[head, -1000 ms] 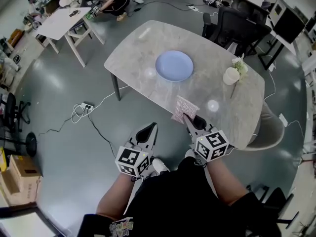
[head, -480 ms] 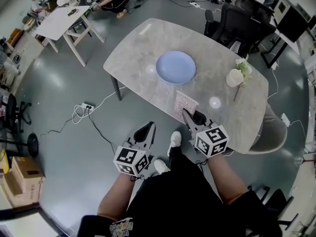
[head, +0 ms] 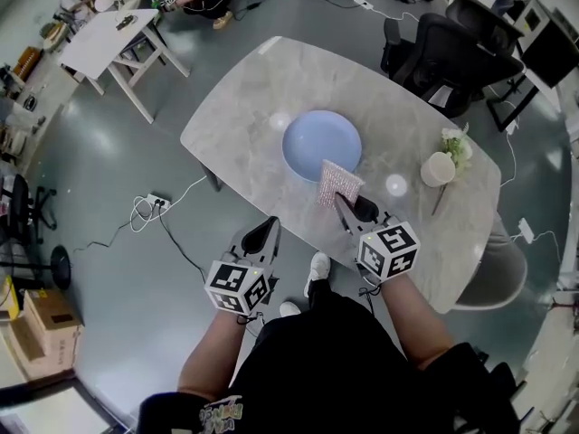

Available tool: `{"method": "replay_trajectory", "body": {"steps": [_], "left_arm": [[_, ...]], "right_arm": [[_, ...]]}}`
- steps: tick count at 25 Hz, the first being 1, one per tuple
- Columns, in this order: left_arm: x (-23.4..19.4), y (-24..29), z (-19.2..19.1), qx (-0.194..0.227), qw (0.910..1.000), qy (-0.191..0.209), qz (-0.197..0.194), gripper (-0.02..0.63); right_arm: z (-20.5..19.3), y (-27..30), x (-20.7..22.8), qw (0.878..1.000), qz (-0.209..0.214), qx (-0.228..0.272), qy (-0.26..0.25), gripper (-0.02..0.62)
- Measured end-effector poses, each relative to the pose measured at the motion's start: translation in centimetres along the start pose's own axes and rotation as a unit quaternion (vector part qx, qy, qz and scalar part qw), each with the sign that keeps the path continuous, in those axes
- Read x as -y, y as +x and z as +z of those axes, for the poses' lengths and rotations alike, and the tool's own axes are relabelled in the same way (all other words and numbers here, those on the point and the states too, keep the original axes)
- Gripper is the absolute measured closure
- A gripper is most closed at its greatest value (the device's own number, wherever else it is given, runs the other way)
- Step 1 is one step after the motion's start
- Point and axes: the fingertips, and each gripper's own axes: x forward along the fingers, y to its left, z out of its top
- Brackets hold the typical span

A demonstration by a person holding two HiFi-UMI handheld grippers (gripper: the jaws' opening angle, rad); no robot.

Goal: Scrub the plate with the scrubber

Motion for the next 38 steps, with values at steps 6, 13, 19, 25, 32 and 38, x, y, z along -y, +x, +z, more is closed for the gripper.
{"method": "replay_trajectory", "body": {"steps": [6,13,19,25,32,38], "left_arm": [[-2.8,5.6,1.4,-0.011,0.9997,-0.008,0.021,0.588],[-4.0,9.9,1.9,-0.031,0.9986,-0.005,0.043,0.588],[-6.0,12.8,1.3,-0.065,0.9964,0.002,0.054,0.586],[-9.1,16.4,0.2,-0.098,0.9939,0.004,0.051,0.522],[-14.0,21.1,-1.8,-0.155,0.9873,-0.002,0.037,0.489],[-17.4,25.1,-3.9,-0.208,0.9779,-0.013,0.019,0.488]], "right_arm": [[1.7,3.3,4.9,1.000,-0.002,-0.009,0.002,0.522],[2.2,5.0,9.0,1.000,-0.001,-0.024,0.003,0.522],[2.0,7.0,10.4,0.999,0.002,-0.043,-0.001,0.522],[1.1,10.3,11.4,0.998,0.002,-0.068,-0.002,0.522],[-0.3,15.7,12.1,0.993,-0.011,-0.121,0.010,0.522],[-2.4,20.9,13.1,0.983,-0.019,-0.182,0.028,0.522]]}}
